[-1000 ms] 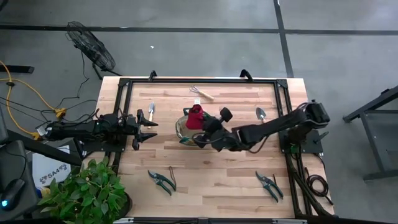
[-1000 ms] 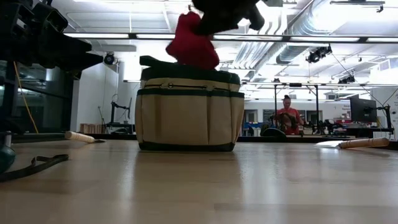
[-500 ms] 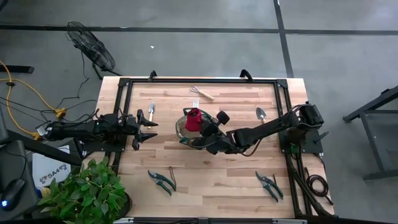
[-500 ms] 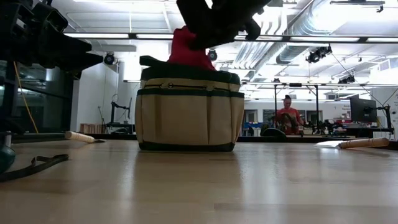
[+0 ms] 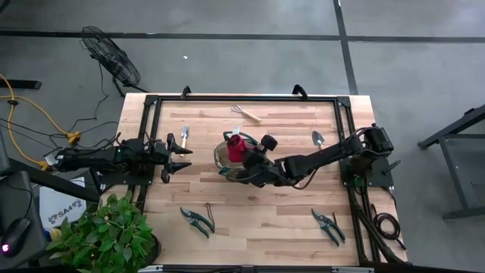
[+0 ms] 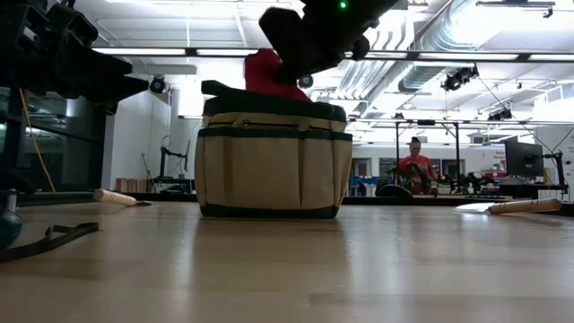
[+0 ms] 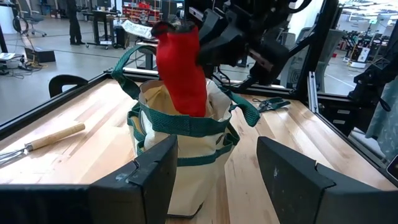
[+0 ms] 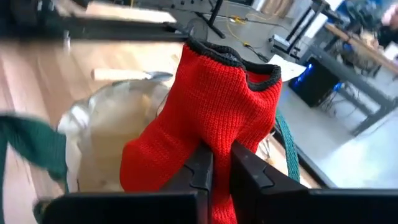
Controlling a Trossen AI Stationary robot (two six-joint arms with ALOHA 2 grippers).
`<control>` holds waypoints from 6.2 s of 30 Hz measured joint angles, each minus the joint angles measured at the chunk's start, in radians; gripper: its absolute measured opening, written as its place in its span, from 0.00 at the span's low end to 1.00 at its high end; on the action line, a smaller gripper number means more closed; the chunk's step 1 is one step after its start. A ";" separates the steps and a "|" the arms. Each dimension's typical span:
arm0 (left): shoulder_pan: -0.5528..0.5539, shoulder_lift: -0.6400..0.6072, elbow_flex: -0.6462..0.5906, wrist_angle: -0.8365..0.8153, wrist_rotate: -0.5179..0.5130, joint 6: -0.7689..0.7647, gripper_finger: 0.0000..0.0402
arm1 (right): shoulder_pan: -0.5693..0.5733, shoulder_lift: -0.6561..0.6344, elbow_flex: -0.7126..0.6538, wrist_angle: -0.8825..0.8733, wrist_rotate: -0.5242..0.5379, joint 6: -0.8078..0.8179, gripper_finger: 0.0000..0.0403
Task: Pick & Place Garden tools in Gardening bag
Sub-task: Put the red gloves into the light brown gardening bag, then put the right green shear scissors into the light brown gardening bag
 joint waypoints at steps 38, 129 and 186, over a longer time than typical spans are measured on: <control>0.000 0.000 0.000 0.000 0.000 0.000 0.53 | 0.000 0.000 0.000 -0.159 -0.105 -0.563 0.18; 0.000 0.000 0.000 0.000 0.000 0.000 0.53 | 0.568 -0.298 -0.135 -0.972 -0.864 1.761 0.47; 0.000 0.000 0.000 0.000 0.000 0.000 0.53 | 0.811 -0.068 -0.162 -0.738 -1.144 2.211 0.47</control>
